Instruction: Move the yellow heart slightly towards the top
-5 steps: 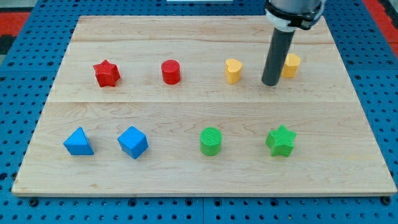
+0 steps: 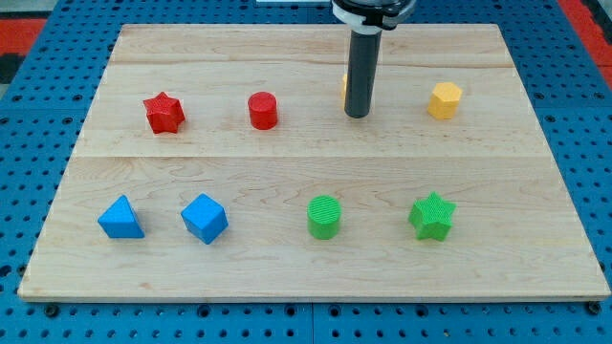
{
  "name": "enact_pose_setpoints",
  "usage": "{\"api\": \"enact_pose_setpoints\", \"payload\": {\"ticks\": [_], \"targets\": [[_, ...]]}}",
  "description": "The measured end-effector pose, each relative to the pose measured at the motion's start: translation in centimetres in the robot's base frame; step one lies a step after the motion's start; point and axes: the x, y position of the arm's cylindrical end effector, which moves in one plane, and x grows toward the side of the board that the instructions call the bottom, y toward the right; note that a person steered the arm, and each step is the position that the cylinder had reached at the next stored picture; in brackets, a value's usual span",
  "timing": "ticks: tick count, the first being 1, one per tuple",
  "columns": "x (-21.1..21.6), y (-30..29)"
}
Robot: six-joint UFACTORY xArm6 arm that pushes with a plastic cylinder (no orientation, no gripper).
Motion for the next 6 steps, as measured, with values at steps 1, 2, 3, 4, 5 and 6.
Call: {"api": "enact_pose_setpoints", "payload": {"ticks": [1, 2, 3, 4, 5, 6], "targets": [[3.6, 0.3], [3.6, 5.7], [3.6, 11.1], [0.7, 13.0], [0.0, 13.1], [0.2, 14.7]]}}
